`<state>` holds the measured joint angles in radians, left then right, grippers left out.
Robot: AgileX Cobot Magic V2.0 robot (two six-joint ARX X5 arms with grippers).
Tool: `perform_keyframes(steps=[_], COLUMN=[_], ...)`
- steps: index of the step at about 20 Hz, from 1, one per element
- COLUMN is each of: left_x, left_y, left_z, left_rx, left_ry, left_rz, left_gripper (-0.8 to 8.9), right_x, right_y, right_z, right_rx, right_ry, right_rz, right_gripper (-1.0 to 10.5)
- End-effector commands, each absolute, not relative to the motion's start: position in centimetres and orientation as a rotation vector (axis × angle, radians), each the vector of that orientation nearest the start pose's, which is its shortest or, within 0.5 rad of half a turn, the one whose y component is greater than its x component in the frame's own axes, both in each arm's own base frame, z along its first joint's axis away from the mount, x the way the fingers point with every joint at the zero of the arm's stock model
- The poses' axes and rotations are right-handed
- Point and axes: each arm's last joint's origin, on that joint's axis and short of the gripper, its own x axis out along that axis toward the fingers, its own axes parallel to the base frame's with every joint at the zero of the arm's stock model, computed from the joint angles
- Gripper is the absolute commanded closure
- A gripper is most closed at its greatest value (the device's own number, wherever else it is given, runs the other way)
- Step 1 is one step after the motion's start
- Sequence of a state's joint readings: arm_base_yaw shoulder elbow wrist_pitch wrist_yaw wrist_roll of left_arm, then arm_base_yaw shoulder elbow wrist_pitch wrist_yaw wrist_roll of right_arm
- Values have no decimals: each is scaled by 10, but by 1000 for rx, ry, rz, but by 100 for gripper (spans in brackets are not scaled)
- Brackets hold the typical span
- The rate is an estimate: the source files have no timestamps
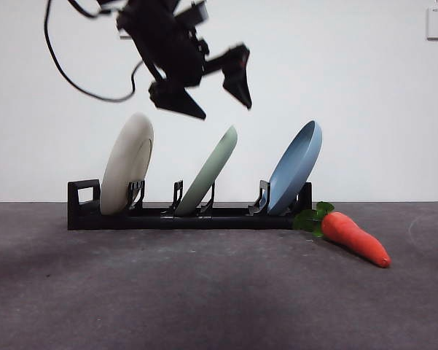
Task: Take the green plate from the plate rack,put the plate on the table,take the carrot from the table,put the carrot in the plate
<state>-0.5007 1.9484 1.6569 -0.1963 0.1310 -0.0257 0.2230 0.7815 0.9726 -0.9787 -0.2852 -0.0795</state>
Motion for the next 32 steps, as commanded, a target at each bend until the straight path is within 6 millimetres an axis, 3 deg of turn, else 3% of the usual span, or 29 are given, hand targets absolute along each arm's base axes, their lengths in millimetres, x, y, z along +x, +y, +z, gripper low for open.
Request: perform_keyframes(steps=[1,10,11,12,14,18,20,28,32], left_x=[405,417,417,416,415,414,415,415,412], left_y=[-228,-236,-236,-237,-238,-239,-238,-237,-233], left_z=[274,235,235,235,234,234,234,235,249], left_rx=[83,129,129,131,131,131,131,129,121], left_ry=[496,562,562,563,572,578,581,580,552], left_rz=[-607,-565,-565,-567,-579,-586,-584,-585,-581], left_gripper=[87,118,221,413,674,733,826,822,822], right_x=[124,124,124,124,124,124,124,124,124], right_y=[37,37,37,37,37,37,37,37,37], right_z=[328,328,328,328,328,328,328,328,328], right_rx=[-58,-58,-58,-57,-55,-54,-54,-54,-54], right_ry=[768,767,767,767,768,769,768,769,768], right_rz=[514,513,513,513,512,512,512,513,513], right_gripper=[286,287,287,287,287,287,287,287,287])
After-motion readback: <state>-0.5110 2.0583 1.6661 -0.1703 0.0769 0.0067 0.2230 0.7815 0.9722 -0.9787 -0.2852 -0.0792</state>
